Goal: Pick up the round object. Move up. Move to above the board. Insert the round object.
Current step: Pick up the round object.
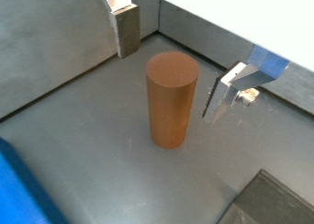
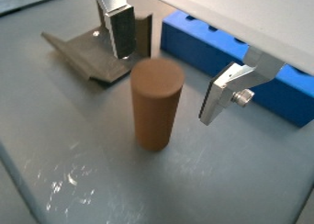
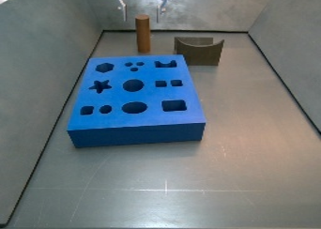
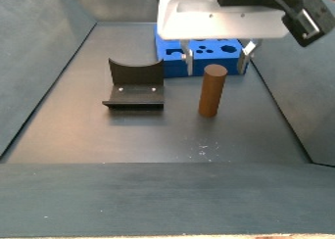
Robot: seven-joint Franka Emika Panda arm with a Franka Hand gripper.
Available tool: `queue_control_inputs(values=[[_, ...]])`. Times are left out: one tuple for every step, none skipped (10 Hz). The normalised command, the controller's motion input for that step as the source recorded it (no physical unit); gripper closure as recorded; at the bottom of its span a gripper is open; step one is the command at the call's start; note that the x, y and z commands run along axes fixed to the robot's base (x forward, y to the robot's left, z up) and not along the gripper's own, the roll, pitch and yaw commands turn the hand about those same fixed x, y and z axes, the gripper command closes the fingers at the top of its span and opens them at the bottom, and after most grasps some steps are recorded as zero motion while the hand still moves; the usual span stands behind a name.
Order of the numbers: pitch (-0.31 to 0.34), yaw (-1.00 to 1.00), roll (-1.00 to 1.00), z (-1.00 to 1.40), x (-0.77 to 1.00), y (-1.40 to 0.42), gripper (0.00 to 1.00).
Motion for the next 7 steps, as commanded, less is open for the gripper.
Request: queue_control_inputs(values=[[0.0,0.0,-0.03,-0.03,0.0,0.01,0.0],[-0.314,0.0,-0.21,-0.4,-0.25,0.07,0.0],[-0.157,0.0,0.0,-0.1,-0.11,0.0,0.0],[0.0,0.0,0.0,-0.03,0.0,0.0,0.0],[-0.469,0.0,-0.43,-0.1,-0.15,0.23,0.0],[0.0,0.0,0.01,-0.02,0.0,0.0,0.0],[-0.109,0.0,0.26,-0.25,0.0,-0.14,0.0]])
